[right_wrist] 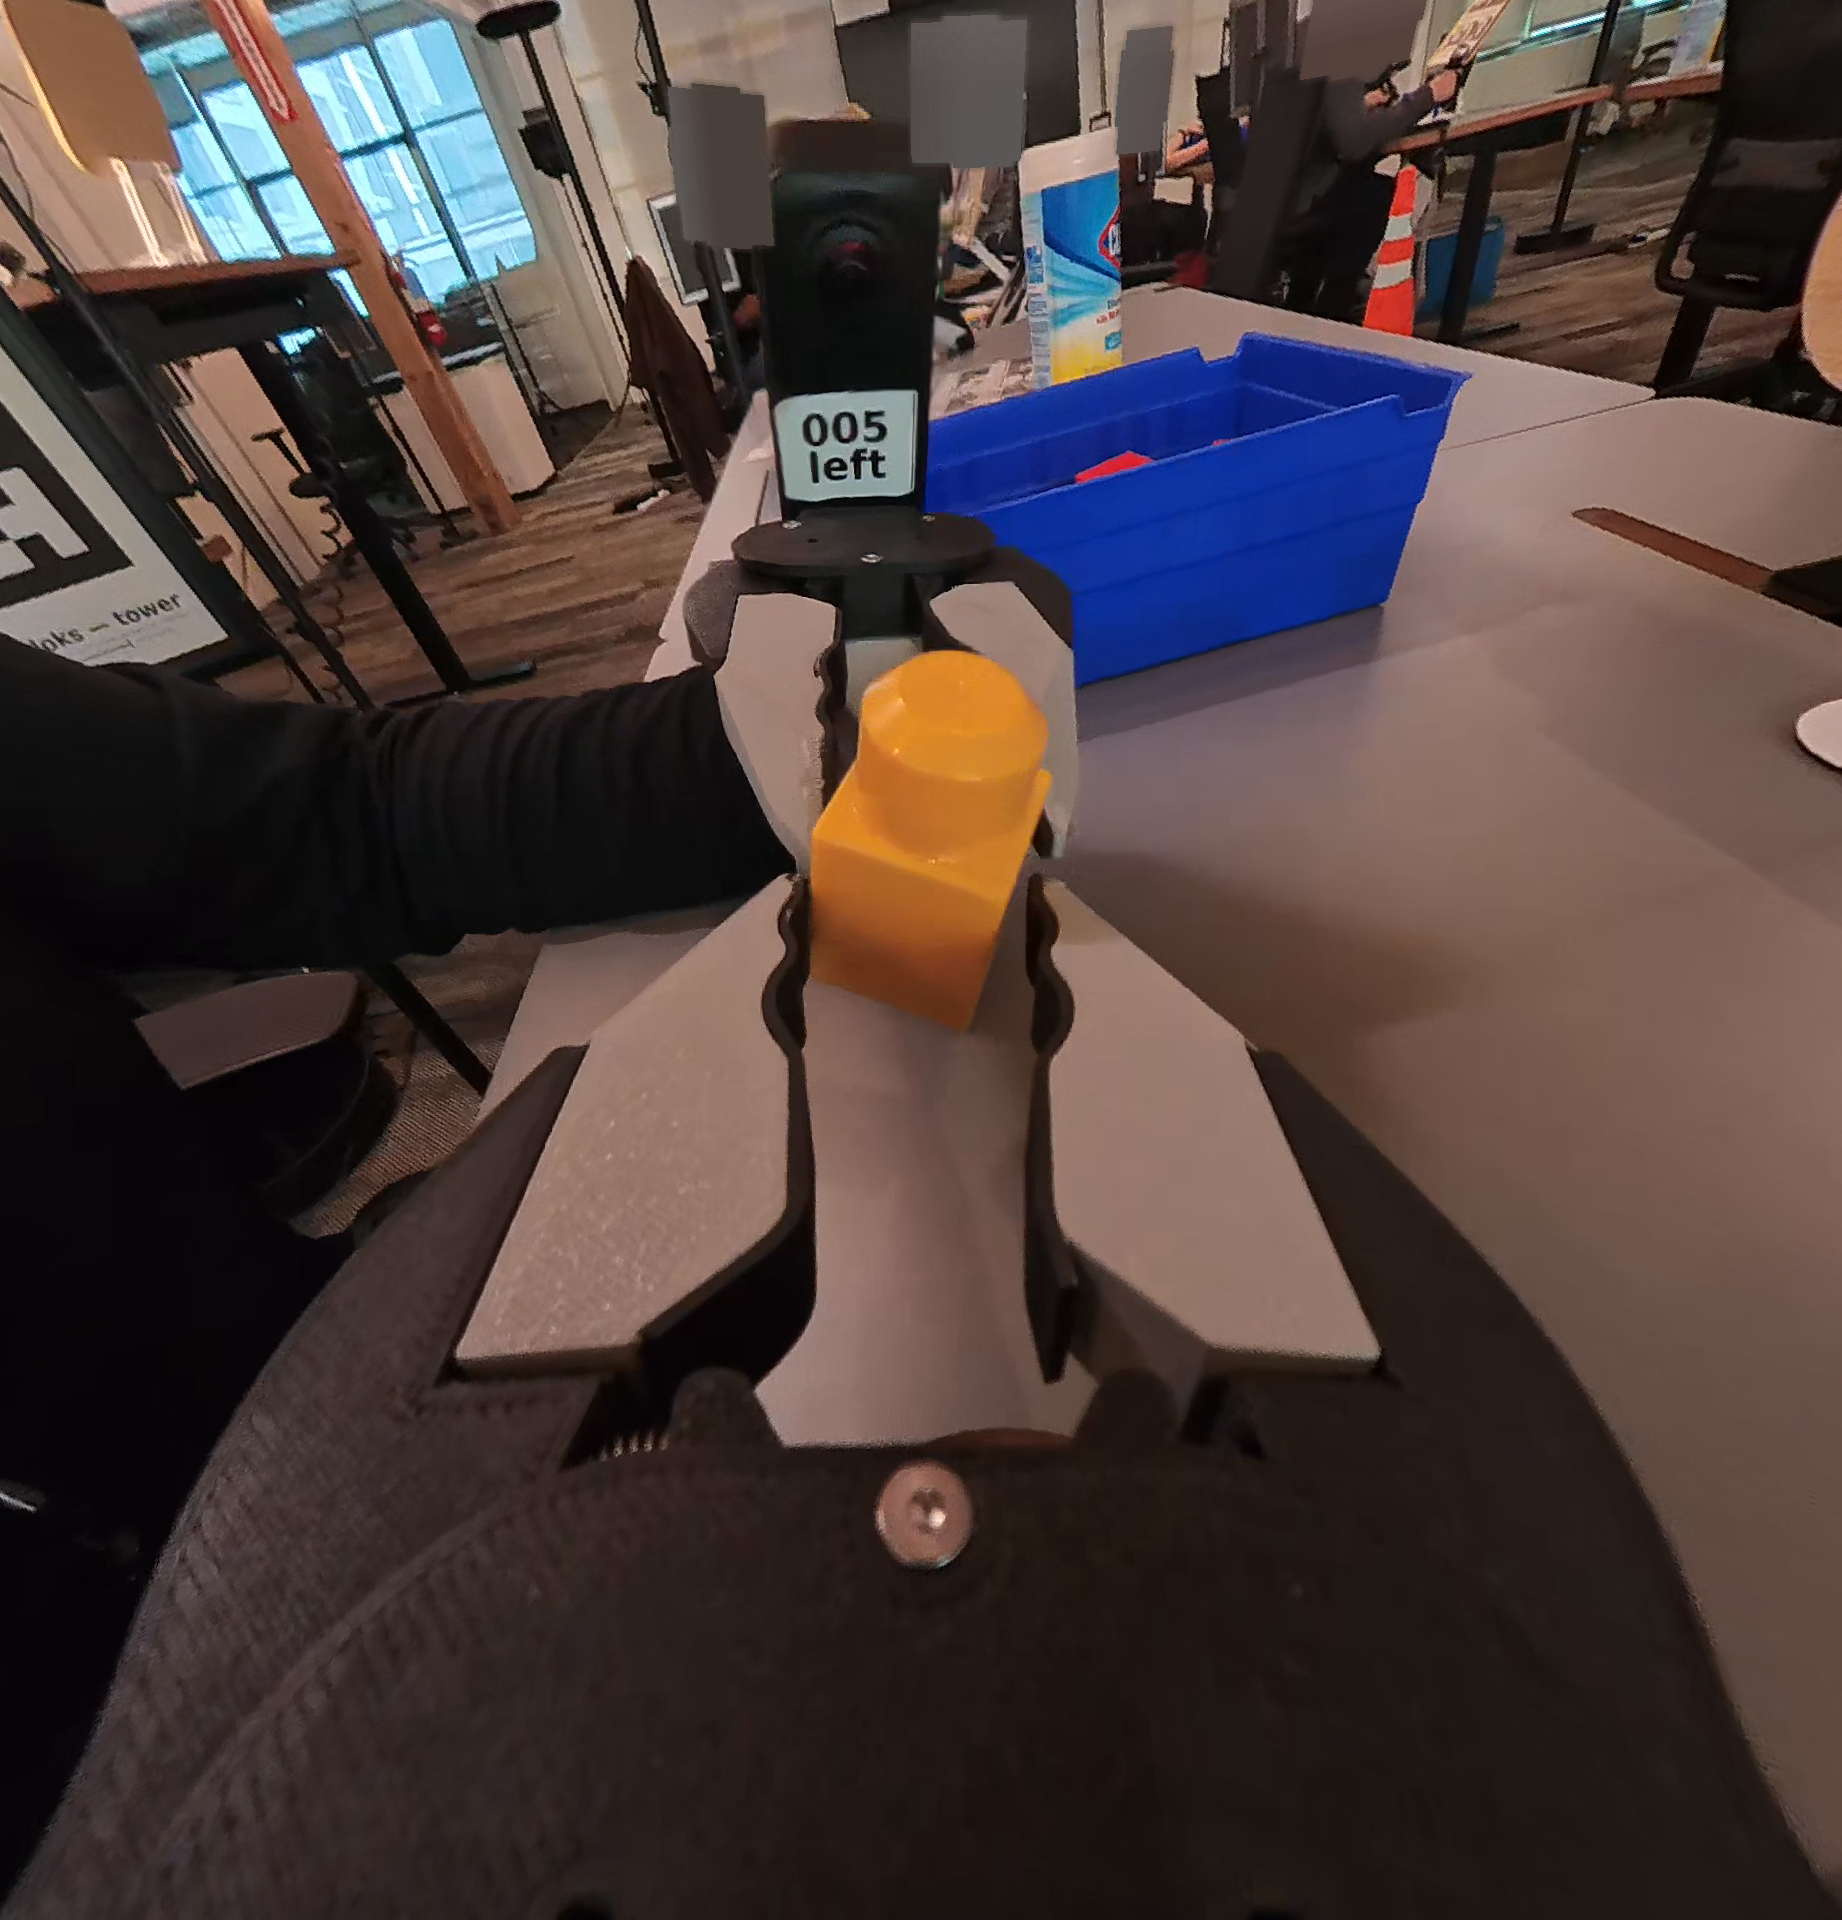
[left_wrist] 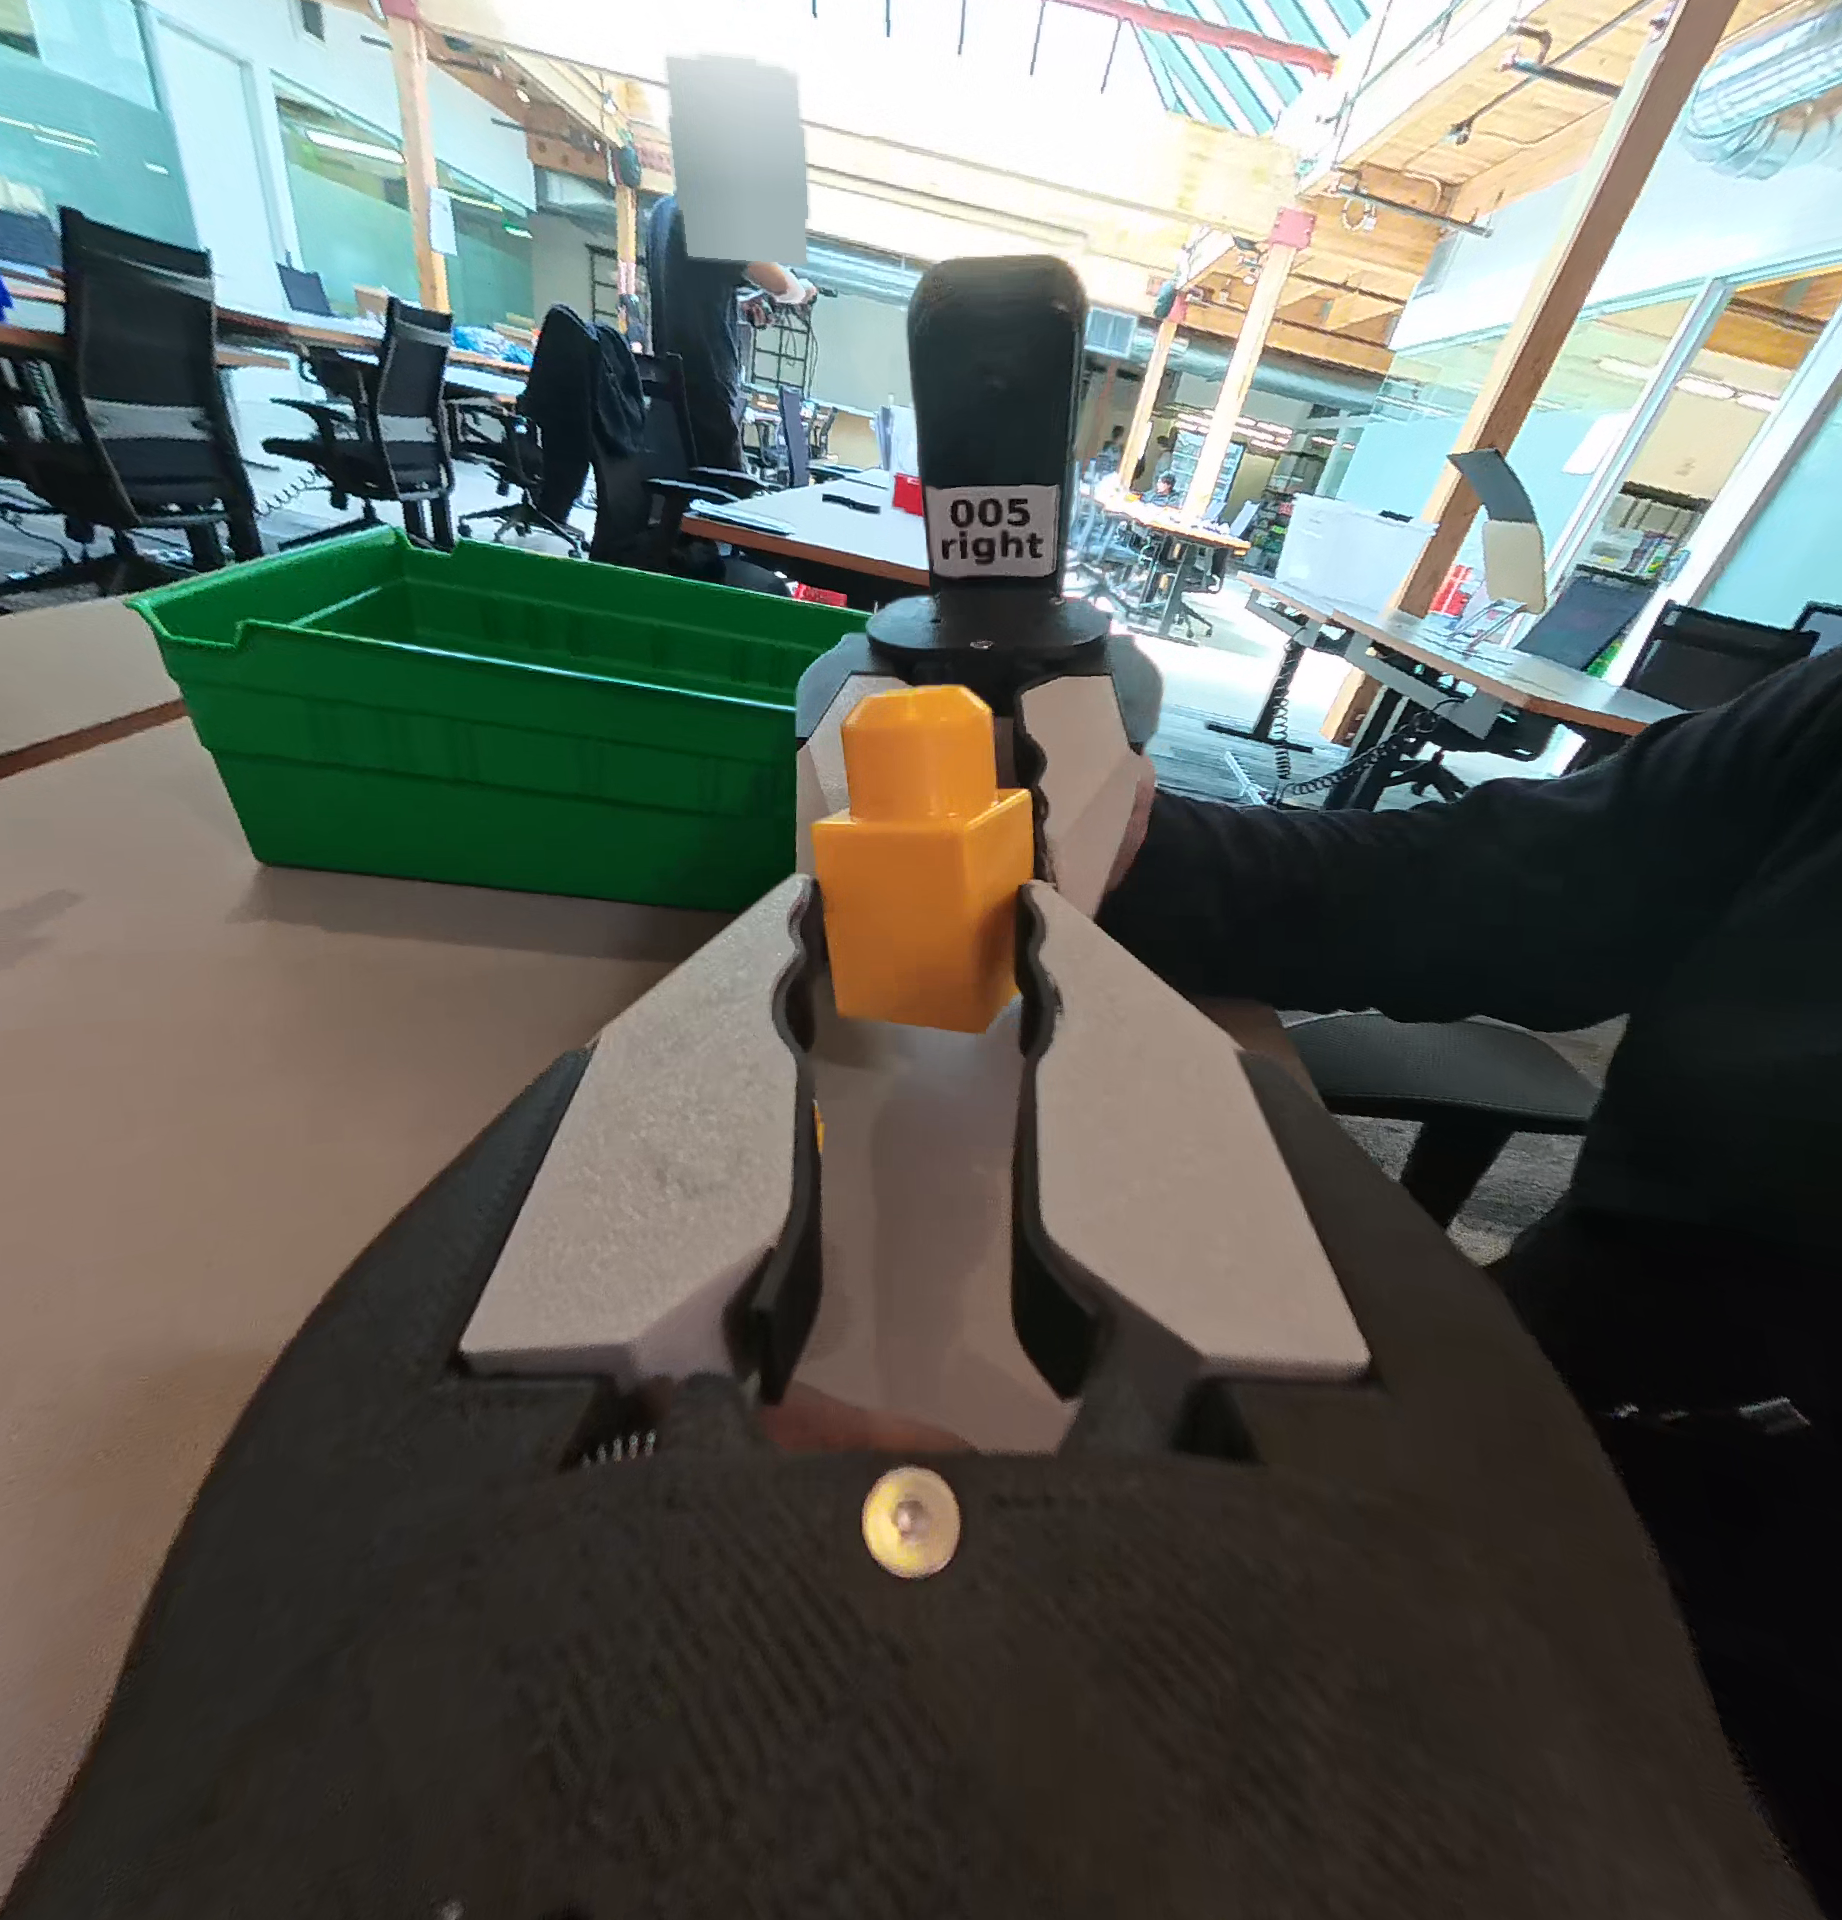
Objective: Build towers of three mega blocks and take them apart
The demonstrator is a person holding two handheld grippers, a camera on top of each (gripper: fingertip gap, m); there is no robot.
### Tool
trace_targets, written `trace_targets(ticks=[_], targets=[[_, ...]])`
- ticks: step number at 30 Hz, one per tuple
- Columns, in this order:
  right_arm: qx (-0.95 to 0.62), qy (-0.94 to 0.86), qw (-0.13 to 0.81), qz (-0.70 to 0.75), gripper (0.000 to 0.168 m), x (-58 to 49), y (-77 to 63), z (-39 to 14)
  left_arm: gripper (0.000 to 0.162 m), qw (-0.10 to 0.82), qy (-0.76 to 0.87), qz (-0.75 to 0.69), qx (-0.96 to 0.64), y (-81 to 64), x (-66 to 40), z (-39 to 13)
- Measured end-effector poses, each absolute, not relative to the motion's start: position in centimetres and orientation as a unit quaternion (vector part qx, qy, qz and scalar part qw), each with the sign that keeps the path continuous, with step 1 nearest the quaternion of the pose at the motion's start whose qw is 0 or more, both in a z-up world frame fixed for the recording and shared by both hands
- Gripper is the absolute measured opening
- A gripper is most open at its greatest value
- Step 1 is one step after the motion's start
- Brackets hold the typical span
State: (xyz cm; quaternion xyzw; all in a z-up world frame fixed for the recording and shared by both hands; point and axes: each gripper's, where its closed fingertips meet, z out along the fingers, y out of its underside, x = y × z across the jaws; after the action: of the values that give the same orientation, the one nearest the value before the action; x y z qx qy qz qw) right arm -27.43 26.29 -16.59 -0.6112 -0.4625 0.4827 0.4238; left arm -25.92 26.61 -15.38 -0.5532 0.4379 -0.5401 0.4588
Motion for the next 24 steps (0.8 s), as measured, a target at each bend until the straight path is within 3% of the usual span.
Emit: trace_targets(ticks=[24], targets=[[-0.614, -0.405, 0.436, 0.518, 0.046, -26.5, 27.7, -15.3, 0.034, 0.511, 0.466, -0.451, -0.564, 27.2, -25.4, -16.2]])
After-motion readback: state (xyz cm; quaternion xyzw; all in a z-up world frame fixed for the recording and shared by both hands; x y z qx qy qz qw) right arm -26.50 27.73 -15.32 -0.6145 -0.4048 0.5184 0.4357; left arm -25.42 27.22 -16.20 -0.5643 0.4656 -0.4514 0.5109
